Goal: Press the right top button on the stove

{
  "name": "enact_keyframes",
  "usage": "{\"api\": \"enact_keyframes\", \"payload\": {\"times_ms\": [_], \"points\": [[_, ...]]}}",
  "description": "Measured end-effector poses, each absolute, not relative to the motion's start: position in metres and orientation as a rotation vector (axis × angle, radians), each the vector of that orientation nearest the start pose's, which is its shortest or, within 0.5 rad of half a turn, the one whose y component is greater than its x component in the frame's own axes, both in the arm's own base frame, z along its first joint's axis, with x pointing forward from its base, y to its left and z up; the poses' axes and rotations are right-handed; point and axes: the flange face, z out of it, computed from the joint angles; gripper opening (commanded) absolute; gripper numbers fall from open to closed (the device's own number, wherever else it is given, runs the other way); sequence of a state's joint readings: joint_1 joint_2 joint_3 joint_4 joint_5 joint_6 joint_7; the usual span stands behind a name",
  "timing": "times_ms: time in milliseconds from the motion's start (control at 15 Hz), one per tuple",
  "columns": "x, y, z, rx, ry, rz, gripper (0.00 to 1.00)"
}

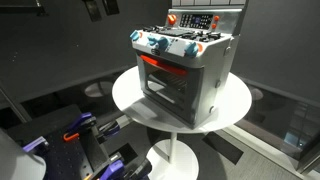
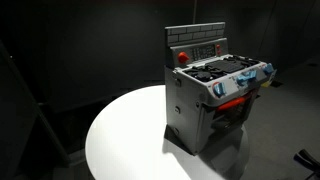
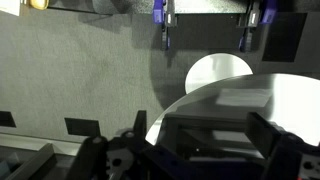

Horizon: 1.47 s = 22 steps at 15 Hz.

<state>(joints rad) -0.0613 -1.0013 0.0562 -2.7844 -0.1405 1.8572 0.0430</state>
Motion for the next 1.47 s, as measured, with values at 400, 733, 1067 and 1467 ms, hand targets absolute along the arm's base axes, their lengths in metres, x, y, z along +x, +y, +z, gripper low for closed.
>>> {"api": "enact_keyframes", "payload": {"times_ms": [400,733,1067,1467], "points": [[0.267,-0.013,0.473,-3.322,0.062,-0.123,1.0],[0.267,-0.013,0.473,-3.322,0.062,-0.123,1.0],[0.267,-0.012,0.473,-3.322,0.061,-0.123,1.0],[0.277,-0.011,0.479,-3.315,0.069,-0.191,1.0]]}}
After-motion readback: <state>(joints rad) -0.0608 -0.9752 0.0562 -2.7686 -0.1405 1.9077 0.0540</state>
